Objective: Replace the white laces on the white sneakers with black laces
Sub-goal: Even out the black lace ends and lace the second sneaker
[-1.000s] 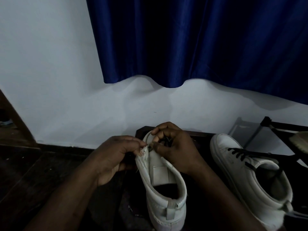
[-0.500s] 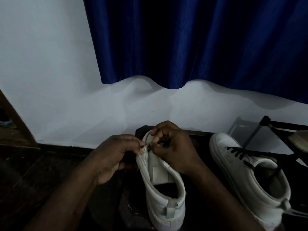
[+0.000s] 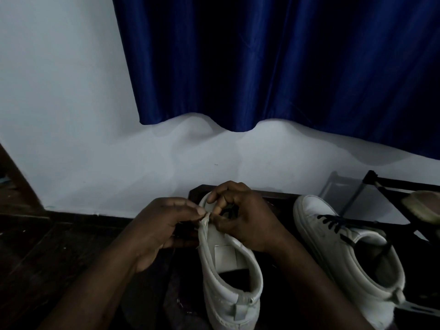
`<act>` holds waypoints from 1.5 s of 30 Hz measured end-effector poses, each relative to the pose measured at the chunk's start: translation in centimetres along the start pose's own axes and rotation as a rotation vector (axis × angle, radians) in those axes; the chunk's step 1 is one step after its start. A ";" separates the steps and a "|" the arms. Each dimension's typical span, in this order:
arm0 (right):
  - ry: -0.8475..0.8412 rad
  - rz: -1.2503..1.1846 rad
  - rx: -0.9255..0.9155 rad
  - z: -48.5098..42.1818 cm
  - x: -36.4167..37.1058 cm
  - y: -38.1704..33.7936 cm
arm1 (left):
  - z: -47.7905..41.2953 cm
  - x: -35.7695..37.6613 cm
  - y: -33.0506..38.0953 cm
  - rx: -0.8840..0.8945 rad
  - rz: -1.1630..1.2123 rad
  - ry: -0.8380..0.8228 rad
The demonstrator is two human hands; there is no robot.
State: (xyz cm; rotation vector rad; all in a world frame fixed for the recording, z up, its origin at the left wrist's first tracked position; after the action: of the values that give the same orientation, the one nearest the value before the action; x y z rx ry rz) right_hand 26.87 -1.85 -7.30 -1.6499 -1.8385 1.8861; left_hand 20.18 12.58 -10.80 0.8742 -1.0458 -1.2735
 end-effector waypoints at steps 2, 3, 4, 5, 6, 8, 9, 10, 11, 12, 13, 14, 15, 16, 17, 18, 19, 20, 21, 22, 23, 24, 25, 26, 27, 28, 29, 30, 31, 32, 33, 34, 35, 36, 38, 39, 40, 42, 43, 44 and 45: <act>0.000 0.042 -0.008 -0.1 0.0 -0.1 | 0.0 0.1 0.1 0.019 -0.038 0.010; 0.016 0.071 -0.023 -0.1 0.0 -0.4 | -0.1 0.1 0.2 0.038 -0.068 0.022; 0.045 0.109 -0.043 -0.1 0.0 -0.7 | -0.1 0.2 0.4 0.064 -0.101 0.038; 0.069 0.136 -0.067 0.0 0.0 -1.0 | -0.2 0.2 0.6 0.098 -0.144 0.059; 0.091 0.161 -0.084 0.1 0.0 -1.2 | -0.3 0.1 0.9 0.134 -0.195 0.081; 0.132 0.187 -0.100 0.4 0.0 -1.3 | -0.5 0.1 1.1 0.175 -0.280 0.115; 0.156 0.183 -0.096 0.5 0.0 -1.1 | -0.6 0.0 1.1 0.182 -0.279 0.123; 0.176 0.169 -0.085 0.7 -0.2 -0.9 | -0.6 0.0 1.0 0.183 -0.252 0.124; 0.189 0.147 -0.074 0.7 -0.3 -0.6 | -0.6 0.0 0.9 0.183 -0.227 0.120; 0.190 0.120 -0.063 0.8 -0.4 -0.2 | -0.6 0.0 1.0 0.188 -0.219 0.116; 0.182 0.094 -0.055 0.8 -0.5 0.0 | -0.6 0.1 1.2 0.203 -0.262 0.122; 0.172 0.073 -0.051 0.8 -0.6 0.1 | -0.6 0.0 1.5 0.233 -0.371 0.144; 0.158 0.058 -0.049 0.8 -0.7 0.2 | -0.5 0.0 2.1 0.270 -0.518 0.181; 0.144 0.049 -0.047 0.8 -0.7 0.2 | -0.4 0.2 2.5 0.307 -0.659 0.225; 0.131 0.048 -0.043 0.8 -0.7 0.1 | -0.2 0.5 2.9 0.348 -0.761 0.269; 0.124 0.055 -0.040 0.8 -0.6 0.1 | -0.1 0.9 3.2 0.385 -0.841 0.305; 0.119 0.064 -0.038 0.8 -0.6 0.0 | 0.1 1.5 3.3 0.410 -0.920 0.331; 0.117 0.075 -0.038 0.7 -0.6 0.0 | 0.1 2.0 3.3 0.418 -0.997 0.347; 0.111 0.090 -0.038 0.7 -0.5 -0.1 | 0.0 2.1 3.1 0.415 -1.043 0.360; 0.103 0.109 -0.034 0.7 -0.5 -0.1 | -0.1 2.0 3.0 0.401 -1.042 0.374; 0.091 0.127 -0.027 0.6 -0.5 -0.1 | -0.3 1.0 3.0 0.379 -0.966 0.407; 0.081 0.140 -0.027 0.6 -0.5 -0.2 | -0.2 -0.4 3.0 0.357 -0.790 0.446; 0.072 0.147 -0.038 0.6 -0.6 -0.3 | 0.1 -2.0 3.1 0.351 -0.542 0.485; 0.065 0.155 -0.053 0.6 -0.6 -0.5 | 0.7 -3.6 3.1 0.370 -0.291 0.532; 0.055 0.164 -0.062 0.6 -0.6 -0.6 | 1.4 -5.1 3.3 0.413 -0.071 0.577; 0.049 0.169 -0.061 0.6 -0.6 -0.6 | 1.9 -6.5 3.3 0.463 0.133 0.598; 0.046 0.165 -0.055 0.6 -0.6 -0.6 | 2.4 -7.6 3.3 0.510 0.347 0.594; 0.044 0.159 -0.050 0.6 -0.6 -0.5 | 2.7 -8.4 3.1 0.538 0.563 0.561; 0.043 0.152 -0.046 0.6 -0.6 -0.5 | 2.8 -8.9 2.7 0.536 0.749 0.516; 0.044 0.150 -0.042 0.6 -0.6 -0.5 | 2.6 -9.1 2.4 0.513 0.862 0.463; 0.043 0.151 -0.039 0.6 -0.6 -0.5 | 2.3 -8.9 2.1 0.477 0.878 0.410; 0.042 0.150 -0.035 0.6 -0.6 -0.5 | 1.9 -8.3 2.1 0.429 0.797 0.359; 0.039 0.147 -0.032 0.6 -0.6 -0.5 | 1.4 -7.6 2.0 0.369 0.622 0.330; 0.037 0.145 -0.031 0.6 -0.6 -0.5 | 1.0 -6.8 1.9 0.315 0.356 0.322; 0.043 0.146 -0.035 0.6 -0.6 -0.6 | 0.4 -4.6 2.5 0.290 -0.268 0.324; 0.048 0.145 -0.036 0.6 -0.6 -0.7 | 0.0 -3.1 2.6 0.300 -0.497 0.287; 0.052 0.145 -0.034 0.6 -0.6 -0.7 | -0.4 -1.9 2.3 0.297 -0.632 0.234; 0.058 0.139 -0.020 0.6 -0.5 -0.6 | -1.0 -0.4 1.5 0.268 -0.725 0.141; 0.061 0.135 -0.011 0.7 -0.5 -0.5 | -0.9 0.0 1.4 0.271 -0.763 0.129; 0.064 0.133 -0.003 0.7 -0.5 -0.4 | -0.8 0.1 1.7 0.287 -0.803 0.138; 0.066 0.131 0.002 0.7 -0.5 -0.3 | -0.6 0.1 2.0 0.313 -0.839 0.158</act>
State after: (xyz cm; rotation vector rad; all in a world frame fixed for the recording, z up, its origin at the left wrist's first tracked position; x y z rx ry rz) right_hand 26.39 -2.60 -6.94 -1.8506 -1.7434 1.8543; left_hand 21.38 12.70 -9.05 1.7401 -0.7721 -1.6995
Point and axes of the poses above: each hand's wrist, its own z-axis away from the middle knuckle, its own x-axis out of the palm, y = z × x, the point moved 9 cm from there along -z, towards the middle knuckle, and after that the axes turned 10 degrees about -y, right-handed, at the moved point
